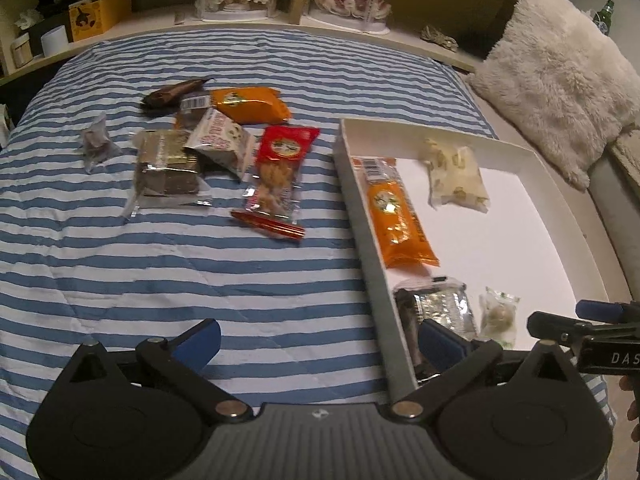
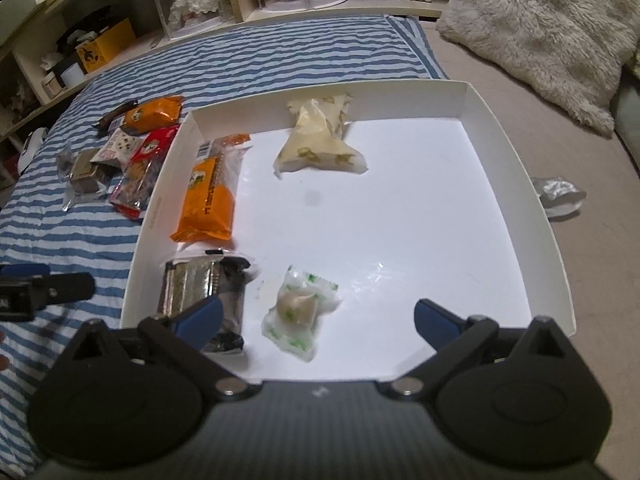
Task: Organize snacks
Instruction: 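Lift both tools away from the tray toward the remaining snacks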
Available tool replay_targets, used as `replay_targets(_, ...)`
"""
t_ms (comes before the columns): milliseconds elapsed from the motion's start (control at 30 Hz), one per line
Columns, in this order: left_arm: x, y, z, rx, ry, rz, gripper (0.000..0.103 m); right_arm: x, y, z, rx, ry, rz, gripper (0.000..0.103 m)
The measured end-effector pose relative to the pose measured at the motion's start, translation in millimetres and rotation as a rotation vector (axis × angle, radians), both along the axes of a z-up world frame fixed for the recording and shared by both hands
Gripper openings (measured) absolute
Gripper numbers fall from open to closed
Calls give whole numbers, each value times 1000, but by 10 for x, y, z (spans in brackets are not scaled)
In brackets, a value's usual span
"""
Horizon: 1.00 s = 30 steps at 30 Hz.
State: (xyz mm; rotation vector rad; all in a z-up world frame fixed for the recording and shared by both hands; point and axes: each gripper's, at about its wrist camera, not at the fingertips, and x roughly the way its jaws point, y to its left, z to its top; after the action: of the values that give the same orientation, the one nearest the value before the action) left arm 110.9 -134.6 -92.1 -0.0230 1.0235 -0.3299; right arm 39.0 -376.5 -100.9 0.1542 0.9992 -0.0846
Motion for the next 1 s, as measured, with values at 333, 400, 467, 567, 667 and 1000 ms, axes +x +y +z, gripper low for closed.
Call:
replay_targets(333,159,543,80,19,-24,69,103,59,107,79,1,-88,-47,102)
replay_targets(400,196,655,101,18,-33,78,103,85,167,99,17,-111,-45,102)
replay_targets(467,224,749,121,19,-48,89,103,113,240,118,26,-137,-39,102)
replay_targets(567,270,888,144,17,-86,114,103,151,357,146,28,-179,-29,102)
replay_targets(667,330,990,143,-9,-108,141,103,198,471,177,40,-230,-6,102)
replay_targets(1000,592,1091,100,-76,-184,178,103,518,689,283,264,-382,34,102)
